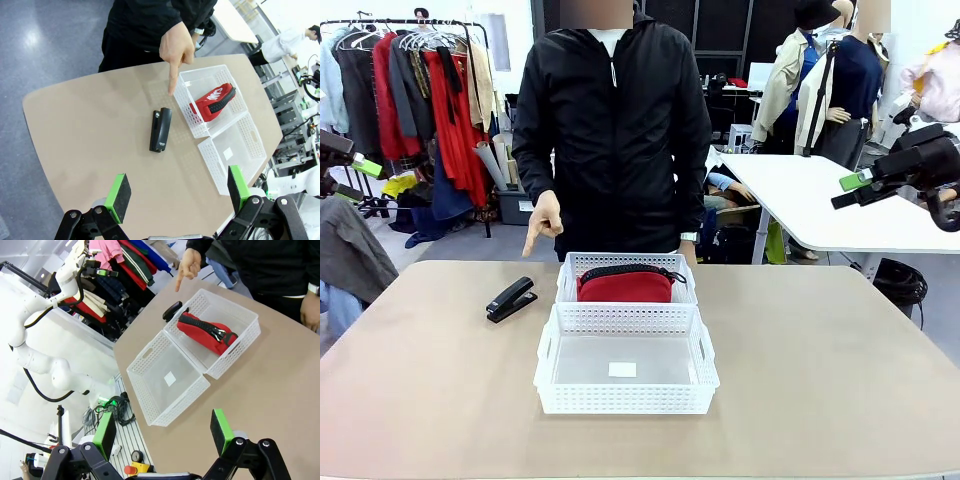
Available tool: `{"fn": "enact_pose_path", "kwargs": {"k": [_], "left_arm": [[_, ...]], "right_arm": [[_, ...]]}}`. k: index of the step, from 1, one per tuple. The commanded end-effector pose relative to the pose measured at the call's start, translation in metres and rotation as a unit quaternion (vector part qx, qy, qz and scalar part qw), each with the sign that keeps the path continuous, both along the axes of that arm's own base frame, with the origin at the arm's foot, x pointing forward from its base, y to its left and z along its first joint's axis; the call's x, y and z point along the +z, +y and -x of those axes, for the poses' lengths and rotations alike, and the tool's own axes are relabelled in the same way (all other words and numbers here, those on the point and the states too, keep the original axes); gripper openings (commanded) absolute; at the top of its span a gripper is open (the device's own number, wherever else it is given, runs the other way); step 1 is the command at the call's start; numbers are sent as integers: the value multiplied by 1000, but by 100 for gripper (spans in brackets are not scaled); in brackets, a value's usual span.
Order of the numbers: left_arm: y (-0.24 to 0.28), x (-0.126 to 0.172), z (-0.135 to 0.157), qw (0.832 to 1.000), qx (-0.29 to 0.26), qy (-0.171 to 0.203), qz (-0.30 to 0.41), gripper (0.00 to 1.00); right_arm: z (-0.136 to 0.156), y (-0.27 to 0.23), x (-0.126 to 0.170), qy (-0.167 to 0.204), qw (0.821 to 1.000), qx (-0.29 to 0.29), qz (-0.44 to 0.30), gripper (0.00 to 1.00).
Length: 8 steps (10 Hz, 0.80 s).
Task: Distribute items into two baskets.
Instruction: Pick up the Stapler that the person points to.
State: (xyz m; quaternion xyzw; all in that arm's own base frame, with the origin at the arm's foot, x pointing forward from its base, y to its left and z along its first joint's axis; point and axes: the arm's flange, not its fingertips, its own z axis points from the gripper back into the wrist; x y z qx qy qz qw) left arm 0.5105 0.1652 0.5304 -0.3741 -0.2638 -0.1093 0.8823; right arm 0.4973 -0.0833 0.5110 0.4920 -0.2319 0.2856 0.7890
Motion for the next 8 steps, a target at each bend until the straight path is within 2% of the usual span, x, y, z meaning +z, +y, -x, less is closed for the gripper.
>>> {"fn": "enact_pose_path", "kwargs": {"k": [1, 8], "left_arm": [[0, 0, 0, 1000, 0, 0, 0, 100], [-46, -10, -16, 997, -64, 11, -51, 100]], "right_arm": [[0, 0, 1, 0, 1000, -1, 0, 100], [0, 0, 1, 0, 1000, -1, 0, 100]]}}
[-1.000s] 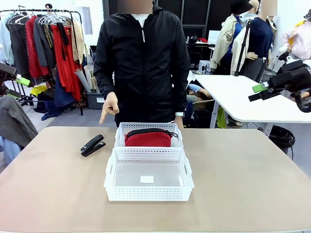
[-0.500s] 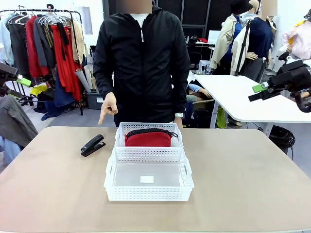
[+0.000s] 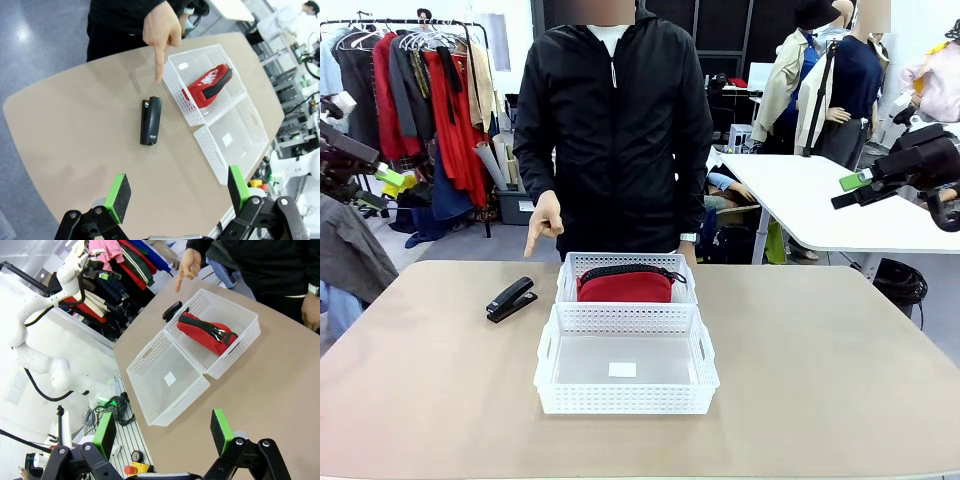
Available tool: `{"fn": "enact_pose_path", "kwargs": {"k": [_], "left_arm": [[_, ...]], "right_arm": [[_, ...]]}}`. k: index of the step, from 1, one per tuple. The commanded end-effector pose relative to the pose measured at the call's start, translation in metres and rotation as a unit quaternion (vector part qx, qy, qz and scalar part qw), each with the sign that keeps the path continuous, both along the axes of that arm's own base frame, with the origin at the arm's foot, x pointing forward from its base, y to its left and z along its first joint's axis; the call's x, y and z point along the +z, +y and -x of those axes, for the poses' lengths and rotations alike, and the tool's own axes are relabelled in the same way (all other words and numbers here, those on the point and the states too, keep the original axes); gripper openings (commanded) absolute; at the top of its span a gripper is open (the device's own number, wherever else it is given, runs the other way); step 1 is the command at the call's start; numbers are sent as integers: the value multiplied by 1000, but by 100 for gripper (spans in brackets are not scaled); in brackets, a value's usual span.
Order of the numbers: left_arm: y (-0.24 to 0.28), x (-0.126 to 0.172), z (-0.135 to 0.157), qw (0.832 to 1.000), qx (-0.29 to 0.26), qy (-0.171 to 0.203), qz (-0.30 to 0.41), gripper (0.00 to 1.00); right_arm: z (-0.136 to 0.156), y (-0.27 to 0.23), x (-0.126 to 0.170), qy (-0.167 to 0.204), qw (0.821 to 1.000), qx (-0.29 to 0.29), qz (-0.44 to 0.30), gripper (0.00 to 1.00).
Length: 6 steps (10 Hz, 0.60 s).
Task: Distribute items into two baskets.
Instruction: Pick up the Stapler that the person points to.
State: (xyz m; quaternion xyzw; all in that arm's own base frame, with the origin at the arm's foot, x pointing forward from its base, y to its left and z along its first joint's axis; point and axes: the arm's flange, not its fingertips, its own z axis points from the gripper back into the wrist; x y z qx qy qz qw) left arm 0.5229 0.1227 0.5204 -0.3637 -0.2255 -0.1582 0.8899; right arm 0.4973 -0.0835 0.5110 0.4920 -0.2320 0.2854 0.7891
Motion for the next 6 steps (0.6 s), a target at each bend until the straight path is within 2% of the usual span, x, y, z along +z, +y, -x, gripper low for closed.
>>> {"fn": "enact_pose_path", "kwargs": {"k": [1, 3, 6], "left_arm": [[-14, -3, -7, 999, -16, -9, -36, 100], [-37, -7, -15, 997, -29, -27, -67, 100], [-67, -7, -28, 993, -57, -30, -96, 100]], "right_arm": [[0, 0, 1, 0, 1000, 0, 0, 100], [0, 0, 1, 0, 1000, 0, 0, 100], [0, 0, 1, 0, 1000, 0, 0, 100]]}}
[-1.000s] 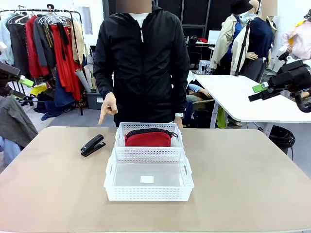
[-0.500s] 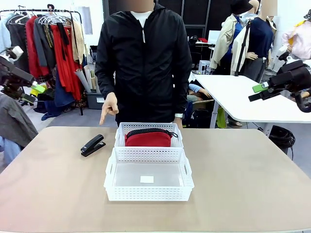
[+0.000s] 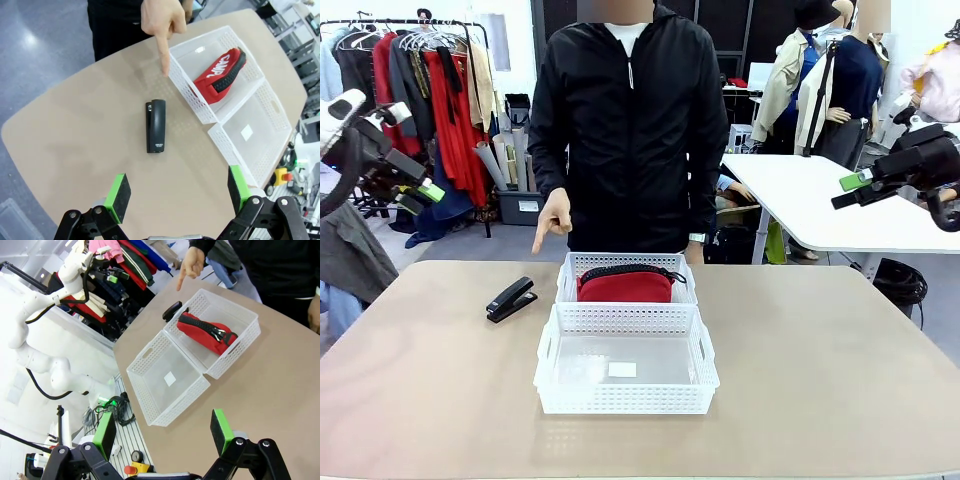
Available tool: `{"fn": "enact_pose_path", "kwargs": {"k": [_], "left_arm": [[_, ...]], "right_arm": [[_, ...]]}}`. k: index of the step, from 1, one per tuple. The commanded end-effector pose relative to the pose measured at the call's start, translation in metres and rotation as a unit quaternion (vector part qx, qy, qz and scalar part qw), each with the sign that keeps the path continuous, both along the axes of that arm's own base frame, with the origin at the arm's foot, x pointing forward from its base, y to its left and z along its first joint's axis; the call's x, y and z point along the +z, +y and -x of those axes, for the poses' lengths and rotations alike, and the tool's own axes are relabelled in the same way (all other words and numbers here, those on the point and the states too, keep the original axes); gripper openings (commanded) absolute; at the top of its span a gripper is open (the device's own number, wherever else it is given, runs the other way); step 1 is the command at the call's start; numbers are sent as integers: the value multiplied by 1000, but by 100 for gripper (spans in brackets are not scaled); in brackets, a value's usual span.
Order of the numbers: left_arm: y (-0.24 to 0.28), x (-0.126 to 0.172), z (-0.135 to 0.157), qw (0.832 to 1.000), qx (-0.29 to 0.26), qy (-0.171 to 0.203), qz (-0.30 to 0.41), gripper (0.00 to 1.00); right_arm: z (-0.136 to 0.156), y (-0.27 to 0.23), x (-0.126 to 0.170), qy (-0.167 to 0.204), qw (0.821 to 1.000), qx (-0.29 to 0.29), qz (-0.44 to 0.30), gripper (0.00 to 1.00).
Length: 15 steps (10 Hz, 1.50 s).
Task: Distribute items into two baskets.
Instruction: Pick up the Stapler that the person points to.
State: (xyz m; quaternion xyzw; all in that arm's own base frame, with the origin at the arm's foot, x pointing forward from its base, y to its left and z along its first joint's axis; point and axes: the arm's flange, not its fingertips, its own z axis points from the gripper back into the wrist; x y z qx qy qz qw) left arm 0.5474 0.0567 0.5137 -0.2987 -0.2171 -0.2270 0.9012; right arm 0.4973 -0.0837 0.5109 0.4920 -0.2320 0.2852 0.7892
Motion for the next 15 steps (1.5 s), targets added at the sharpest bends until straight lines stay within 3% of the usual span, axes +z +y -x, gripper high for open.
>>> {"fn": "enact_pose_path", "kwargs": {"k": [1, 6, 12, 15], "left_arm": [[-14, 0, -9, 999, -21, -1, -27, 100], [-79, -9, -43, 990, -69, 20, -120, 100], [-144, -54, -83, 967, -79, 21, -242, 100], [-162, -81, -90, 953, -98, 24, -286, 100]], "right_arm": [[0, 0, 1, 0, 1000, 0, 0, 100], [0, 0, 1, 0, 1000, 0, 0, 100], [0, 0, 1, 0, 1000, 0, 0, 100], [0, 0, 1, 0, 1000, 0, 0, 100]]}}
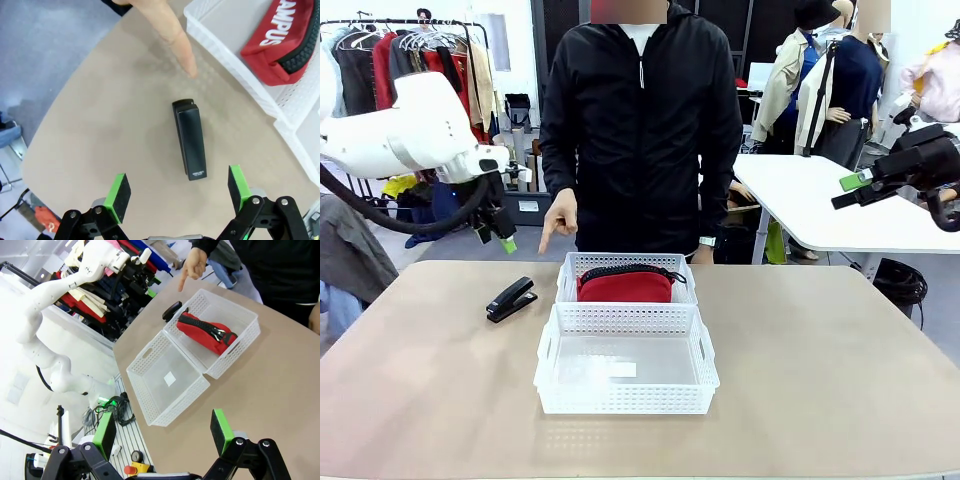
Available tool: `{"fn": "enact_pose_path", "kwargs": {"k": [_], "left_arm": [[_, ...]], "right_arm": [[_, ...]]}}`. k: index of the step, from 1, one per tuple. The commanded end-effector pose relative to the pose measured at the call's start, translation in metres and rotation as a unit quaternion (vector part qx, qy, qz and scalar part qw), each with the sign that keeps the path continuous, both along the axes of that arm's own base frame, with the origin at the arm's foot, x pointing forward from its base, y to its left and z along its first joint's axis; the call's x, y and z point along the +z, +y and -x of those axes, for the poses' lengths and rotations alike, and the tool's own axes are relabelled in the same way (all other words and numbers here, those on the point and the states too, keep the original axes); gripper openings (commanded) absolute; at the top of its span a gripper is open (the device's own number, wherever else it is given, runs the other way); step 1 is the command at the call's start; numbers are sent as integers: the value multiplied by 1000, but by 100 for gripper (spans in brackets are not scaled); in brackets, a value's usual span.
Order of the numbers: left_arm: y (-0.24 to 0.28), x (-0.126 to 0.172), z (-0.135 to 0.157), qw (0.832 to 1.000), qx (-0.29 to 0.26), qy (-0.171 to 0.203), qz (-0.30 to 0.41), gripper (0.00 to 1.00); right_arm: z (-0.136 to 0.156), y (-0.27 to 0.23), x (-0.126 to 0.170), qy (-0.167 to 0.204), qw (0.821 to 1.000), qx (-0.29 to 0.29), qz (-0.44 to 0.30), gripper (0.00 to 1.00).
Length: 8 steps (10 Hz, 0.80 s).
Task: Distribute items into two baskets.
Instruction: Pick up the Stapler that the person points to.
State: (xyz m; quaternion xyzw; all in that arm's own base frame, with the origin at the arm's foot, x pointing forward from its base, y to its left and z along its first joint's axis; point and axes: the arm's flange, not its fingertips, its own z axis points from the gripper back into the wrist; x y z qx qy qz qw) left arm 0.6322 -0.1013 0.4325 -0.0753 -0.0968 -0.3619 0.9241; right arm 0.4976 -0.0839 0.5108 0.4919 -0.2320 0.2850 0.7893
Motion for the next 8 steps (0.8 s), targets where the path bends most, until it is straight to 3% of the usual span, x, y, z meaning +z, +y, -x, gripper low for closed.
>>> {"fn": "enact_pose_path", "kwargs": {"k": [1, 3, 8], "left_arm": [[-9, -8, -5, 999, 0, 5, -34, 100], [-18, -25, -2, 999, -17, 28, -43, 100], [-24, -60, 6, 996, -35, 38, -72, 100]], "right_arm": [[1, 0, 1, -1, 1000, 0, 0, 100], [1, 0, 1, -1, 1000, 0, 0, 100], [1, 0, 1, -1, 1000, 0, 0, 100]]}}
